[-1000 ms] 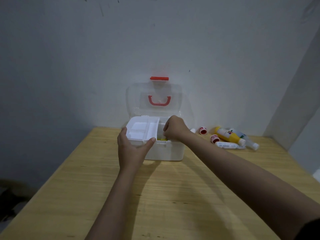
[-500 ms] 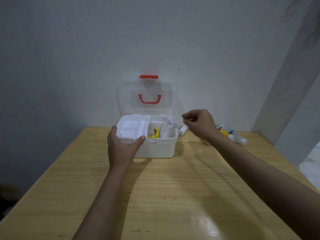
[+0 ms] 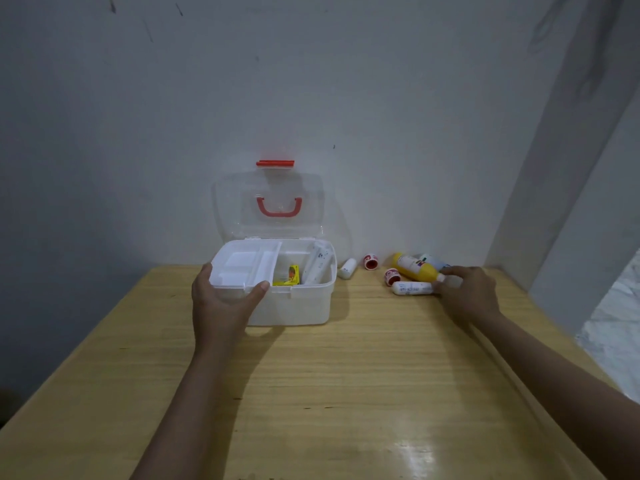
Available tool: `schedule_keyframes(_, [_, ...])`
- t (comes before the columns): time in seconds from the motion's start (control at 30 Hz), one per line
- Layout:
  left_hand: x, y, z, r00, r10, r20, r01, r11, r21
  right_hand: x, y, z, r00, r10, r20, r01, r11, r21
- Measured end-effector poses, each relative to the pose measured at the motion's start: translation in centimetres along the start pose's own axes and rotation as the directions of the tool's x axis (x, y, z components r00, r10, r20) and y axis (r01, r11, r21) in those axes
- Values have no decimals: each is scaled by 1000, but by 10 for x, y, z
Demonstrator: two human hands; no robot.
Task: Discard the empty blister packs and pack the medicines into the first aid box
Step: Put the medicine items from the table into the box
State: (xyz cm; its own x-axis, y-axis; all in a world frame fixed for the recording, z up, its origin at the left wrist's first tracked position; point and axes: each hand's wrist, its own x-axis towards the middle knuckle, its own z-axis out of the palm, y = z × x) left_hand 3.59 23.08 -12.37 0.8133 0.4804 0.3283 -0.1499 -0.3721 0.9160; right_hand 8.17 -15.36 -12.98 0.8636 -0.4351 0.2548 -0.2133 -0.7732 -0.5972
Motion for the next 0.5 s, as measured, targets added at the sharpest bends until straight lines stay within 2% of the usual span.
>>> schedule_keyframes(0.2, [0,-1,1,1000,3,0,-3,1000,-11,2,3,8,998,-40,-44,42,999,30])
schedule_keyframes(0.3, [0,0,1,1000,-2,7,2,1000,-5,-1,3,8,958,-224,-177,201,970,-138])
schedule_keyframes(0.37, [0,-1,1,1000,-4,3,4,1000,-1,0,-1,6,914,-356,-194,319,927,-195])
schedule_keyframes(0.5, [0,0,1,1000,-1,5,1,1000,4,-1,-20,-3,865,-459,-202,453,888,-77])
